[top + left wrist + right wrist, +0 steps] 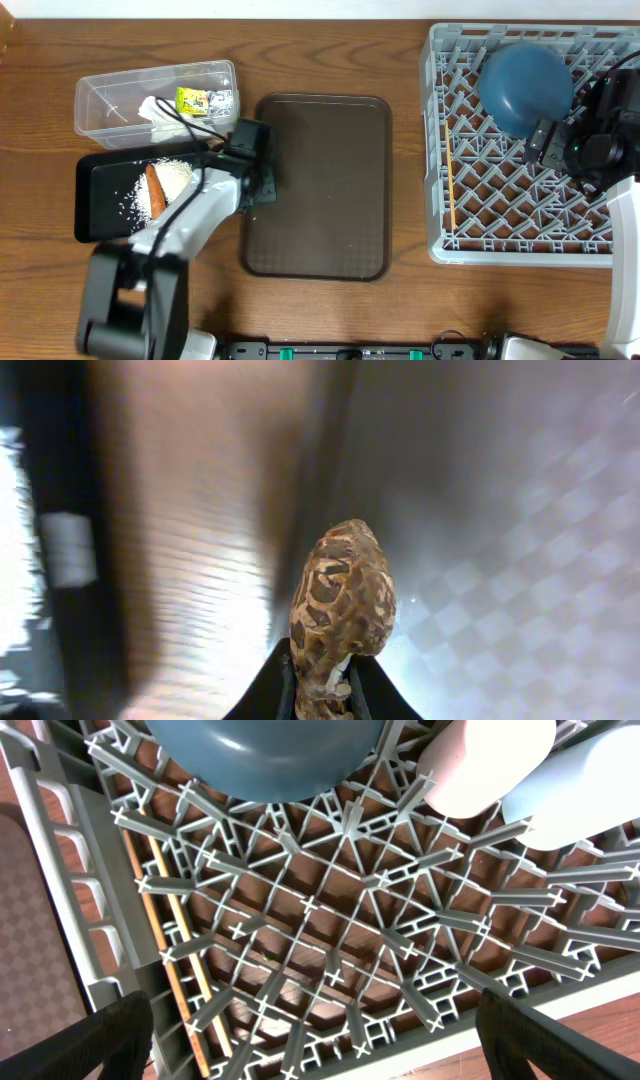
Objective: Sort waste into correct bins and load items into the dishwasher rack
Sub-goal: 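Carry the mushroom to the black tray and release it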
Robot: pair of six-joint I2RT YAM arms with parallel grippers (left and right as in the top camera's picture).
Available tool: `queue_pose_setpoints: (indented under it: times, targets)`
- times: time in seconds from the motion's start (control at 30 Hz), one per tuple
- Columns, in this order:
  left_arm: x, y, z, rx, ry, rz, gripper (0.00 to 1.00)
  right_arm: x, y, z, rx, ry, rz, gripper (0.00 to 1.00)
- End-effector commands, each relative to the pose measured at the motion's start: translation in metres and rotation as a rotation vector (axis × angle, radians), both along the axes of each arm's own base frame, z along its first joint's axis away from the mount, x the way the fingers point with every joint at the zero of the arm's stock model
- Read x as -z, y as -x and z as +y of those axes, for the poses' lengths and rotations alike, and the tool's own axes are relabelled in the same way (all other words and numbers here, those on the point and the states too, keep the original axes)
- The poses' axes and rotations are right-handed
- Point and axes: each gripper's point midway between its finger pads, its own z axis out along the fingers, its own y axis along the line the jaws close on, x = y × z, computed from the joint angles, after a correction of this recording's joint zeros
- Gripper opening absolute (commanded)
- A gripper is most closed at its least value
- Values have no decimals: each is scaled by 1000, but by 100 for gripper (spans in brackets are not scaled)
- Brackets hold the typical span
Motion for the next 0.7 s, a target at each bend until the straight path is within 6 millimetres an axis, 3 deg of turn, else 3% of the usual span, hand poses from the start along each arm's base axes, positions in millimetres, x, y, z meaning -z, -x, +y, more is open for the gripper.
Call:
queue_pose_setpoints:
  times: [0.0, 0.13, 0.23, 0.4, 0.67]
  targets:
    - [-46, -13, 29, -82, -39, -147, 13, 1, 0, -3, -1, 13, 10, 96]
    - [-73, -14, 71, -202, -85, -228, 14, 1, 0, -3, -1, 13, 10, 96]
    - [-77, -12, 102, -291, -100, -235, 14, 1, 0, -3, -1, 13, 10, 96]
    - [-57, -2, 149, -433, -119, -166, 14, 2, 0, -3, -1, 12, 12, 96]
    - [-18, 13, 188, -580, -113, -49, 14, 2, 0, -3, -1, 12, 12, 96]
